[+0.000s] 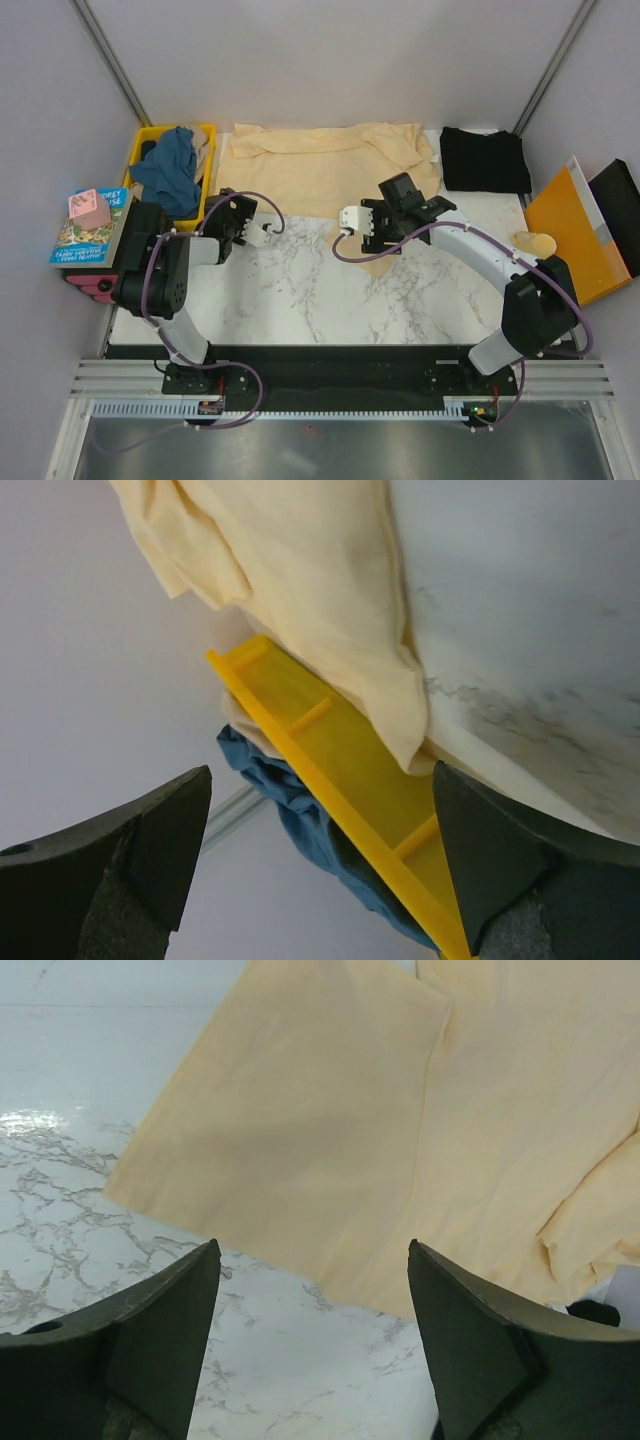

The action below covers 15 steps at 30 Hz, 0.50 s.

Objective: Fold and stack the t-shirts
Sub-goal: Flatten the tshirt out

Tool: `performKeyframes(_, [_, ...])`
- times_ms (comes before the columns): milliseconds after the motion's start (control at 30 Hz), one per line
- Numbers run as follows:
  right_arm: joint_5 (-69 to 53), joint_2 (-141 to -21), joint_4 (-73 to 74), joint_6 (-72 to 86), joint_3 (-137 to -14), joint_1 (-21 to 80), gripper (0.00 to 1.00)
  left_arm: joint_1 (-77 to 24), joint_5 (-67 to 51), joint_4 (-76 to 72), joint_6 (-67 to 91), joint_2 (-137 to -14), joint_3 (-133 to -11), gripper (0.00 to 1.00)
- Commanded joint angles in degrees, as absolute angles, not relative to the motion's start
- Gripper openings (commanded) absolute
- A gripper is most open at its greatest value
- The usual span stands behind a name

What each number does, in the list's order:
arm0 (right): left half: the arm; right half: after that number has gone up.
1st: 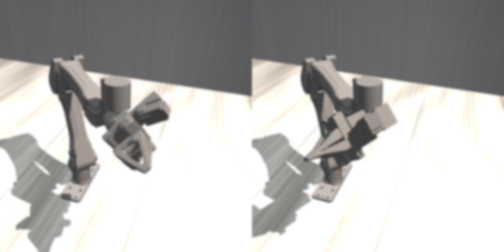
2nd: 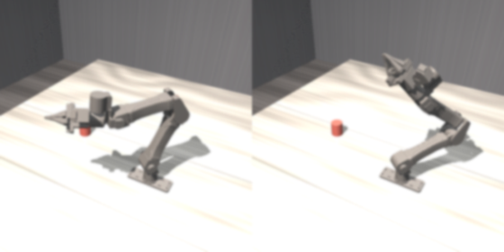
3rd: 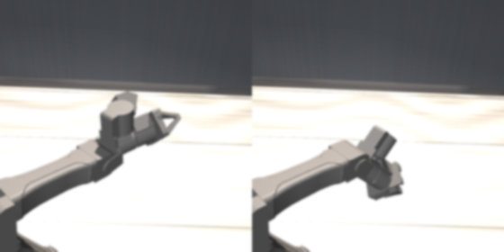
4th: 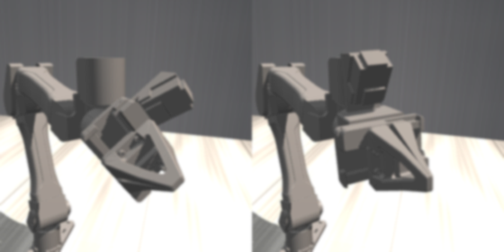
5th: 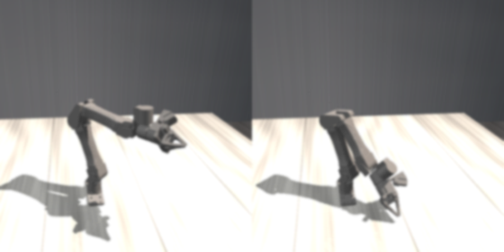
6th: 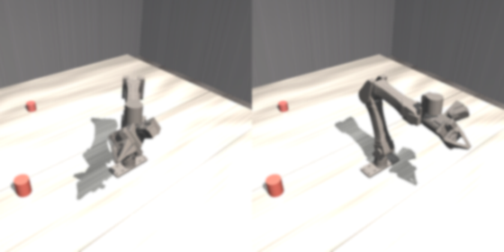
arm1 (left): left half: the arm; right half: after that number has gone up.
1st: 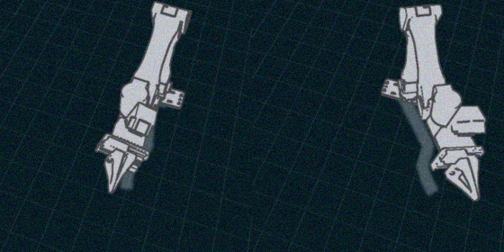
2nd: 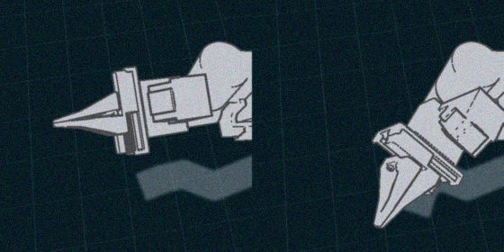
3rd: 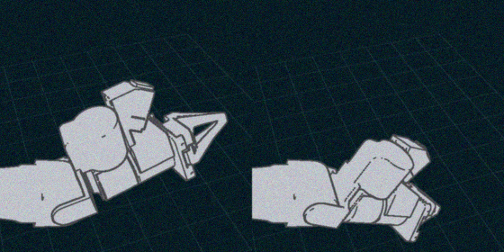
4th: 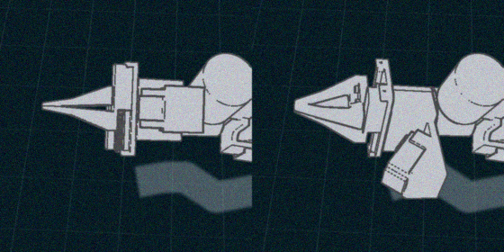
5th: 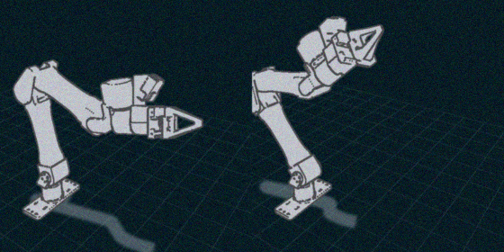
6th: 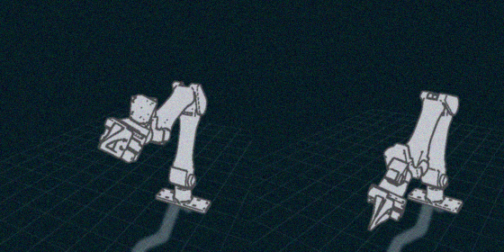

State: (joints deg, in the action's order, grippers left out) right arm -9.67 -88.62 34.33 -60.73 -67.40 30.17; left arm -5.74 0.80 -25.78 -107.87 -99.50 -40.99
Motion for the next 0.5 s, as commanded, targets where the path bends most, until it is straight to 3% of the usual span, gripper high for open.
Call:
performKeyframes(0, [-13.09,-89.30,38.75,-63.54,-69.87,31.81,0.83,-4.84,7.55,-41.57,-111.18,-103.00,-45.17,0.98])
performKeyframes(167, [-14.85,-89.03,46.49,-67.06,-68.21,33.22,0.85,-3.43,10.37,-40.78,-110.39,-104.41,-47.37,0.98])
performKeyframes(467, [-15.64,-91.58,47.37,-68.91,-64.25,33.40,0.85,-1.58,9.58,-35.08,-108.90,-104.59,-50.79,0.98])
